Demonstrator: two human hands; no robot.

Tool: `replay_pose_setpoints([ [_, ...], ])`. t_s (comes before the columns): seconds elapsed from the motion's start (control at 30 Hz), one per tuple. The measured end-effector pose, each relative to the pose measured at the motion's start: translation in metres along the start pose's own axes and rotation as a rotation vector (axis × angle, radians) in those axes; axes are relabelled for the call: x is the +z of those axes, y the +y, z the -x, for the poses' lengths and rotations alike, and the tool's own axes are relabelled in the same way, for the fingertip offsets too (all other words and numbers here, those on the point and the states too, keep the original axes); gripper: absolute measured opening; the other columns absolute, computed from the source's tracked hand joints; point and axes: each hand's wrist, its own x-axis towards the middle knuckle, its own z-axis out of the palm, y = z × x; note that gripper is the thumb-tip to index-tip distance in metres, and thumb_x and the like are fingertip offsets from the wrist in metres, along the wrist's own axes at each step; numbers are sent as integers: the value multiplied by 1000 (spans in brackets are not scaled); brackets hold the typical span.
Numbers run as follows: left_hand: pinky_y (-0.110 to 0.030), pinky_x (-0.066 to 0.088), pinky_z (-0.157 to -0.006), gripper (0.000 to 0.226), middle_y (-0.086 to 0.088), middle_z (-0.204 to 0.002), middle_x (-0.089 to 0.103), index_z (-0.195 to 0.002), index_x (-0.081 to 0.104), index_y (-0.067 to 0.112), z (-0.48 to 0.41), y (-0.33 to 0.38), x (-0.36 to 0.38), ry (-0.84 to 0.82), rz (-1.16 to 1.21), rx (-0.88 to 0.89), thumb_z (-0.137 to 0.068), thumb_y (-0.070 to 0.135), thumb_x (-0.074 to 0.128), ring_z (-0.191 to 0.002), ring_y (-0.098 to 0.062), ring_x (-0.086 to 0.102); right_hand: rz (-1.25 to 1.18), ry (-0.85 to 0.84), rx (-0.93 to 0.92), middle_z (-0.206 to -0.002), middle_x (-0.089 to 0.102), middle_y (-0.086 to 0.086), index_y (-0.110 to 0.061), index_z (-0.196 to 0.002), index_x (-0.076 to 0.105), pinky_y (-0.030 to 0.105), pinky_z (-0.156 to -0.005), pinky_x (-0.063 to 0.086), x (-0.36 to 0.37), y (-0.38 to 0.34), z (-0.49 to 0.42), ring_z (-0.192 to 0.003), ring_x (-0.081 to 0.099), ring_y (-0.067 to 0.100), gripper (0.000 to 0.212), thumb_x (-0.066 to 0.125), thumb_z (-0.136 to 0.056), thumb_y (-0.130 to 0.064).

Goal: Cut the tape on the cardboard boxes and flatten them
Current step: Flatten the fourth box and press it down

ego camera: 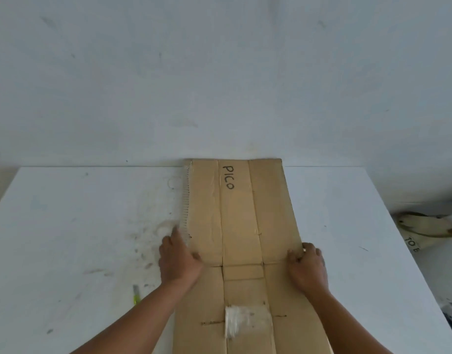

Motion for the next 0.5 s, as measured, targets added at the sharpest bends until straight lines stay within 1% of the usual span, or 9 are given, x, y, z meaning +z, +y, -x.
replay_pose_setpoints([
  [0.03, -46, 36, -114, 94, -14, -156, 21, -160, 5, 23, 0, 4, 2, 14, -112, 63, -89, 20, 66, -145, -34, 25, 65, 22, -42, -138, 42, 13, -13, -145, 34, 46, -106, 41, 4, -3, -1, -125, 46, 31, 55, 50, -97, -34],
  [0.07, -51, 28, -119, 96, -11, -162, 6, -160, -2, 31, 1, 8, 5, -12, -200, 145, -90, 20, 63, -151, -36, 10, 133, 43, -96, -147, 30, 14, -17, -152, 23, 46, -111, 35, 7, -7, -2, -133, 38, 33, 65, 50, -96, -36],
  [0.1, -58, 19, -122, 93, -7, -165, -9, -159, -6, 37, 0, 13, 9, -70, -275, 230, -93, 23, 59, -153, -37, -5, 219, 44, -166, -155, 18, 13, -22, -155, 15, 46, -116, 28, 10, -13, -4, -141, 28, 33, 71, 48, -96, -42],
  [0.17, -69, 2, -119, 81, -2, -162, -33, -156, -10, 46, -2, 21, 20, -195, -407, 345, -99, 42, 48, -150, -38, -25, 383, -12, -330, -162, -4, 9, -32, -157, 5, 47, -122, 11, 18, -23, -7, -150, 4, 32, 75, 37, -95, -60],
  [0.23, -74, -5, -113, 79, 1, -156, -45, -152, -19, 50, -8, 24, 32, -280, -505, 358, -96, 69, 34, -145, -41, -33, 471, -94, -431, -163, -20, 2, -41, -155, -3, 53, -120, -5, 30, -31, -11, -151, -16, 29, 75, 22, -92, -73],
  [0.3, -77, -8, -109, 81, 1, -152, -50, -149, -24, 52, -14, 24, 40, -325, -574, 326, -89, 82, 22, -143, -44, -36, 502, -140, -450, -161, -29, -2, -47, -153, -10, 61, -117, -13, 41, -32, -15, -147, -29, 28, 73, 13, -90, -76],
  [0.37, -78, -8, -109, 83, 1, -152, -51, -149, -24, 52, -16, 24, 45, -329, -606, 306, -86, 86, 19, -143, -45, -37, 529, -138, -453, -159, -34, -3, -48, -151, -18, 64, -115, -14, 50, -28, -18, -144, -36, 28, 71, 7, -90, -76],
  [0.43, -79, -8, -109, 86, 0, -154, -47, -151, -19, 52, -17, 26, 47, -310, -620, 286, -86, 85, 24, -144, -46, -33, 537, -120, -456, -158, -36, -4, -48, -149, -21, 64, -114, -14, 54, -24, -19, -142, -39, 27, 70, 5, -91, -76],
  [0.5, -80, -6, -109, 90, -4, -161, -33, -154, -9, 50, -20, 35, 43, -277, -650, 278, -84, 85, 35, -147, -49, -22, 558, -112, -456, -157, -38, -3, -47, -148, -24, 64, -113, -15, 56, -23, -20, -141, -40, 28, 70, 3, -91, -76],
])
